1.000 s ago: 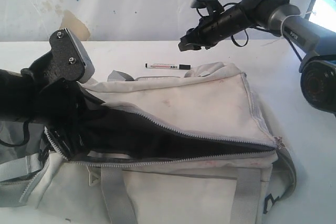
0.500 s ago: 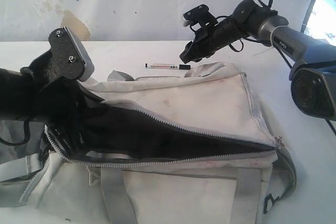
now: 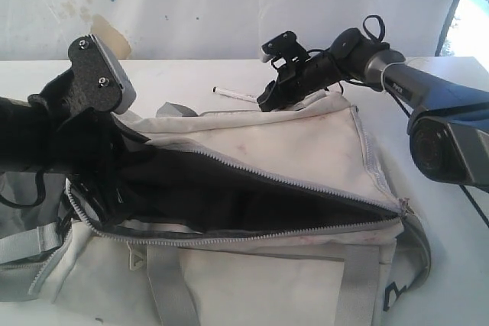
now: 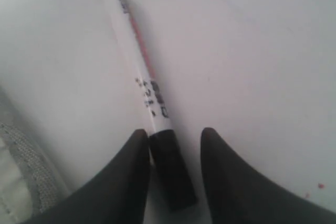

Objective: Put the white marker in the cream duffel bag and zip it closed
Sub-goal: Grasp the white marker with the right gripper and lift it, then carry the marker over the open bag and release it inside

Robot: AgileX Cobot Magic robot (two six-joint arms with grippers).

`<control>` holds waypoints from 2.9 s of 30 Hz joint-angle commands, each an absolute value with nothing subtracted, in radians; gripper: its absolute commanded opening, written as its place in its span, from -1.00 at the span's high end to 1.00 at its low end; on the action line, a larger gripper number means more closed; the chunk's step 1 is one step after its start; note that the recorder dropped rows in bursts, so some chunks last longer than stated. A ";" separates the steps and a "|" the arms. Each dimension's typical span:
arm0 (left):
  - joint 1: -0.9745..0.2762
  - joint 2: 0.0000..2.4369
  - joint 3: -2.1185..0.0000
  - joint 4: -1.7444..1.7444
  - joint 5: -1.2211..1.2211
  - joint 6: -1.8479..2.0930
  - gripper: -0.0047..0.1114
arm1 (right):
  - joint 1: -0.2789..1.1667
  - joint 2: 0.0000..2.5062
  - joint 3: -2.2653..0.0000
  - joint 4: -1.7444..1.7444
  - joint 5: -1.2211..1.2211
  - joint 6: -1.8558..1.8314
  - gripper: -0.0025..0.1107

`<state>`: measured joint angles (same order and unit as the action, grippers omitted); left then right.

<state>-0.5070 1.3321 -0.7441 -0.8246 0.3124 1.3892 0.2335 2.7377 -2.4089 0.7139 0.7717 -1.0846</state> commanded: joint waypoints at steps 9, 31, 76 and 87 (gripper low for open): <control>-0.510 1.323 -0.747 -0.835 0.306 1.386 0.92 | 0.237 2.755 -2.412 0.675 0.844 -1.096 0.96; -0.510 1.323 -0.747 -0.932 0.236 1.382 0.92 | 0.180 2.549 -2.412 0.643 1.033 -0.815 0.96; -0.510 1.465 -0.928 -0.897 0.105 1.480 0.92 | 0.179 1.511 -1.350 0.489 1.160 -0.754 0.96; -0.510 1.478 -0.975 -0.897 0.093 1.513 0.92 | 0.179 1.255 -1.087 0.549 1.128 -0.818 0.96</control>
<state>-0.5070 1.4778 -0.9569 -0.8972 0.1149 1.4950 0.1820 1.2949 -1.1268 0.5025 1.1409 -0.7753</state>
